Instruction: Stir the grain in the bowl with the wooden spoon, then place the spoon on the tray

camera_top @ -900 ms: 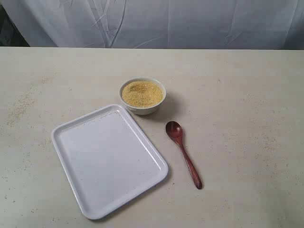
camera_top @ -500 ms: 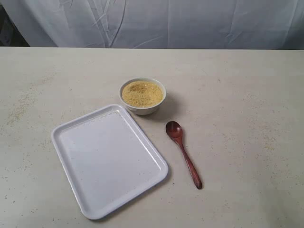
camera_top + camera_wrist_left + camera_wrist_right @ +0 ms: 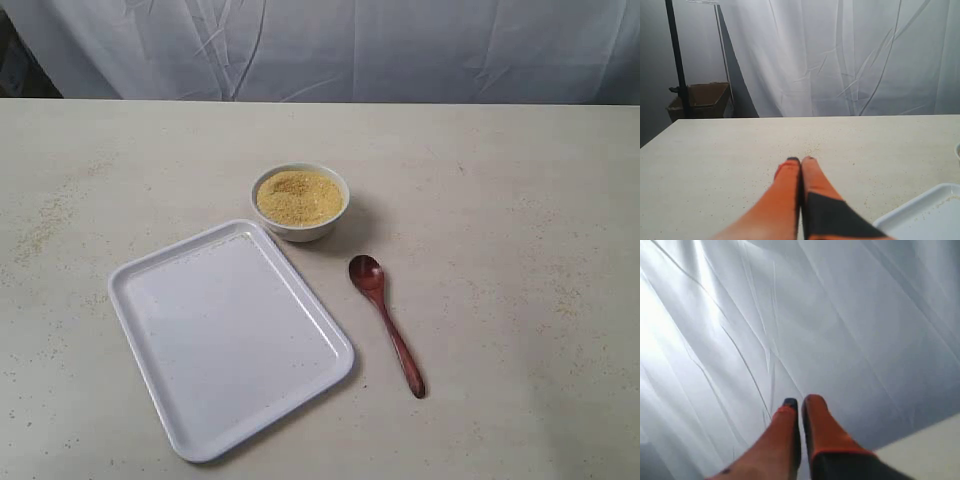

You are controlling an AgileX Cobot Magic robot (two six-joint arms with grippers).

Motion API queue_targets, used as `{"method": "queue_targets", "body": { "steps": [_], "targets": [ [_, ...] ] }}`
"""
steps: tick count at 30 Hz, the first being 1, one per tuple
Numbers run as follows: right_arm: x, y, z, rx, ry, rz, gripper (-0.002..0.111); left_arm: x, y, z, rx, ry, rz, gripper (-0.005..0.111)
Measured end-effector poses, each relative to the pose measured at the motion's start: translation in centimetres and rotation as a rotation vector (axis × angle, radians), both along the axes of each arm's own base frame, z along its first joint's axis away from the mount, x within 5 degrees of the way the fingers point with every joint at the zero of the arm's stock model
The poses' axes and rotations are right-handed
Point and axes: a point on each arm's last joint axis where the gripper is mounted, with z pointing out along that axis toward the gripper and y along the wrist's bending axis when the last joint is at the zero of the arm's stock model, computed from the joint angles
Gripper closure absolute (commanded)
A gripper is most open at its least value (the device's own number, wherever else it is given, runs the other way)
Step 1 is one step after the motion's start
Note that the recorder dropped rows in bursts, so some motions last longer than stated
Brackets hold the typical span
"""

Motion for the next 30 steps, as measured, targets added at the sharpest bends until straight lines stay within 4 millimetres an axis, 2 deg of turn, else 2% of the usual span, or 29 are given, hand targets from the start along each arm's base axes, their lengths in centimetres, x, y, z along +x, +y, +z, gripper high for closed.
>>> {"method": "queue_targets", "body": {
  "steps": [4,6,9,13,16,20,22,25,26,30],
  "targets": [
    [-0.5,-0.3,1.4,0.025,-0.159,-0.025,0.101,0.0,0.0,0.0,0.0,0.0,0.0,0.106],
    [-0.8,-0.4,1.9,0.033,-0.232,-0.036,0.106,0.0,0.0,0.0,0.0,0.0,0.0,0.106],
    [-1.1,-0.1,3.1,-0.049,-0.273,-0.035,0.109,0.0,0.0,0.0,0.0,0.0,0.0,0.106],
    [0.4,0.8,4.9,-0.188,-0.156,0.006,0.109,0.0,0.0,0.0,0.0,0.0,0.0,0.106],
    [3.3,1.4,4.8,-0.237,0.055,0.053,0.109,0.0,0.0,0.0,0.0,0.0,0.0,0.106],
    [8.1,2.5,1.8,-0.302,0.4,0.152,0.109,0.0,0.0,0.0,0.0,0.0,0.0,0.106],
    [9.9,3.4,0.0,-0.349,0.54,0.229,0.109,0.0,0.0,0.0,0.0,0.0,0.0,0.106],
    [12.2,5.7,-2.8,-0.426,0.723,0.375,0.109,0.0,0.0,0.0,0.0,0.0,0.0,0.106],
    [13.1,7.1,-4.3,-0.466,0.802,0.444,0.109,0.0,0.0,0.0,0.0,0.0,0.0,0.106],
    [15.2,10.7,-7.2,-0.607,0.969,0.536,0.106,0.0,0.0,0.0,0.0,0.0,0.0,0.106]
  ]
}}
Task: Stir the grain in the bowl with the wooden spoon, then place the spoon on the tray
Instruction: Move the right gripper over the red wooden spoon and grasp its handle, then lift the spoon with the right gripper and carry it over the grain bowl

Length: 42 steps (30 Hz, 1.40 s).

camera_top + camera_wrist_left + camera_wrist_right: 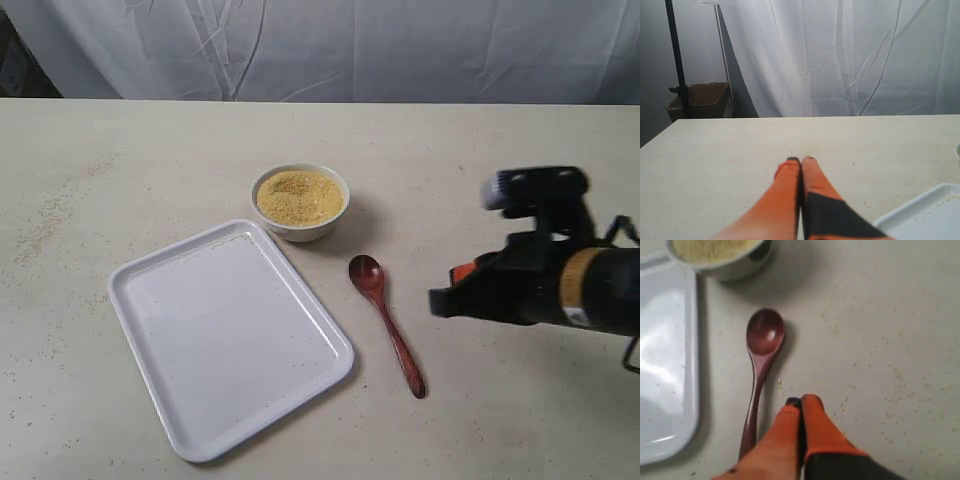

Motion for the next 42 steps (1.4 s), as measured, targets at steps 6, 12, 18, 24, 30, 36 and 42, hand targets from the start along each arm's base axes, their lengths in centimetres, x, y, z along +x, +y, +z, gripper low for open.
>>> {"method": "queue_targets", "body": {
  "steps": [6,12,18,24,30,36,42],
  "targets": [
    [2.1,3.9,-2.7,-0.202,0.139,-0.034,0.072,0.0,0.0,0.0,0.0,0.0,0.0,0.106],
    [2.0,6.5,-2.8,-0.222,0.136,0.016,0.046,0.0,0.0,0.0,0.0,0.0,0.0,0.106],
    [1.3,7.7,-3.3,-0.233,0.139,0.073,0.047,0.0,0.0,0.0,0.0,0.0,0.0,0.106],
    [1.3,7.5,-5.5,-0.345,0.188,0.096,0.107,0.0,0.0,0.0,0.0,0.0,0.0,0.106],
    [2.6,4.1,3.9,-0.586,-0.004,-0.149,0.107,0.0,0.0,0.0,0.0,0.0,0.0,0.106],
    [4.0,7.4,10.7,-0.377,-0.288,0.114,0.107,0.0,0.0,0.0,0.0,0.0,0.0,0.106],
    [7.5,10.5,6.5,-0.585,-0.209,0.241,0.107,0.0,0.0,0.0,0.0,0.0,0.0,0.106]
  ]
}}
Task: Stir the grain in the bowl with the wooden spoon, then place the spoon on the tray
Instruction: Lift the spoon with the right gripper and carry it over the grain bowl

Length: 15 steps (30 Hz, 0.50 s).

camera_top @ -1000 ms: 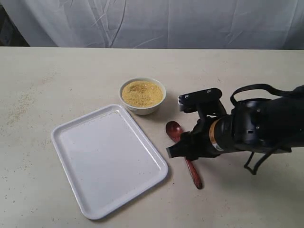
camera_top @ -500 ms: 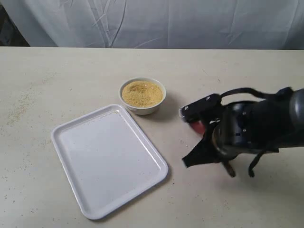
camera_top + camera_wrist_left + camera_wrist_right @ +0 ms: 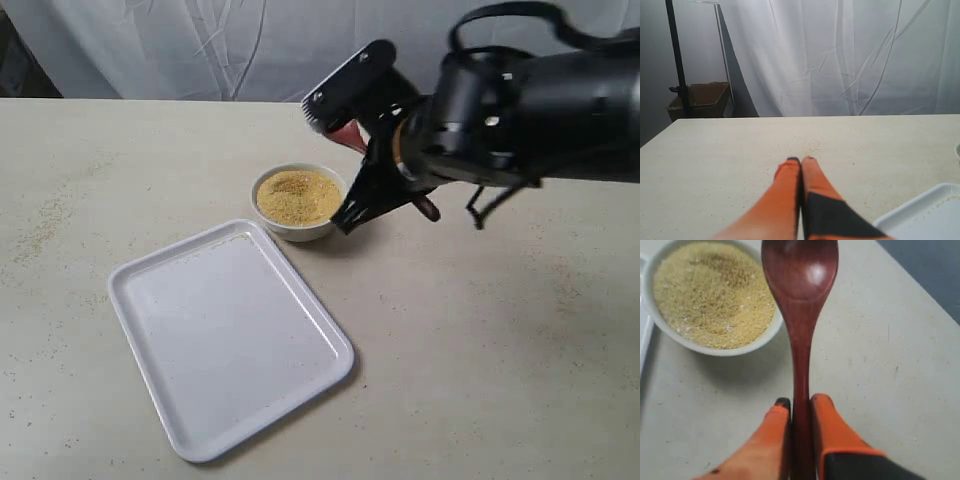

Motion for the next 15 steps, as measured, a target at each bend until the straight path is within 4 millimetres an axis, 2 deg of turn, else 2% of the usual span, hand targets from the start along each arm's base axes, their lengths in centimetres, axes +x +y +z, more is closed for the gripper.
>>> {"method": "queue_targets", "body": {
  "steps": [7,11,15],
  "targets": [
    [3.7,3.7,-3.4,-0.269,0.045,0.05,0.107,0.0,0.0,0.0,0.0,0.0,0.0,0.106],
    [4.2,5.0,-5.1,-0.4,0.058,0.096,0.107,0.0,0.0,0.0,0.0,0.0,0.0,0.106],
    [3.7,6.0,-6.0,-0.506,0.055,0.156,0.107,0.0,0.0,0.0,0.0,0.0,0.0,0.106]
  ]
}}
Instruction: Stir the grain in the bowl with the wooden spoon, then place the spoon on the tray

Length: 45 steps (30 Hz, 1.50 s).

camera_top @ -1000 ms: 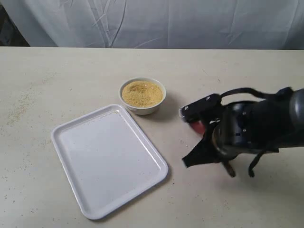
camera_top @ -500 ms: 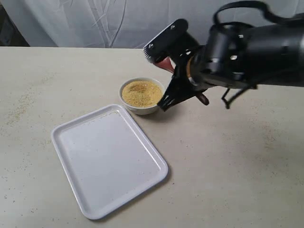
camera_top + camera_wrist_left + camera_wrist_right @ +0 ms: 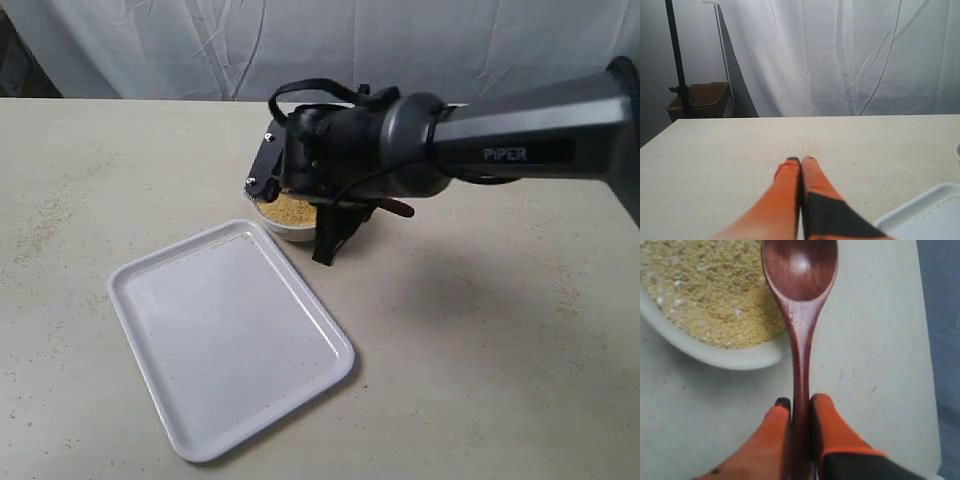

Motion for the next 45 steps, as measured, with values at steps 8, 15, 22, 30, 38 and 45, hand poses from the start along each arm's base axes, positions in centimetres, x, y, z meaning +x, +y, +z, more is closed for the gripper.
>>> {"method": "queue_targets", "body": {
  "steps": [8,15,22,30,38,45],
  "targets": [
    [-0.2,0.3,-1.4,-0.141,-0.005,0.052,0.107,0.0,0.0,0.0,0.0,0.0,0.0,0.106],
    [-0.4,0.6,-2.1,-0.174,-0.003,0.076,0.107,0.0,0.0,0.0,0.0,0.0,0.0,0.106],
    [-2.0,2.3,-2.1,-0.185,-0.005,0.142,0.107,0.0,0.0,0.0,0.0,0.0,0.0,0.106],
    [-2.8,2.8,-2.0,-0.213,-0.005,0.154,0.107,0.0,0.0,0.0,0.0,0.0,0.0,0.106],
    [-2.9,2.5,-0.6,-0.213,-0.023,0.134,0.107,0.0,0.0,0.0,0.0,0.0,0.0,0.106],
    [-2.8,1.5,2.5,-0.268,-0.112,0.108,0.107,0.0,0.0,0.0,0.0,0.0,0.0,0.106]
  ]
}}
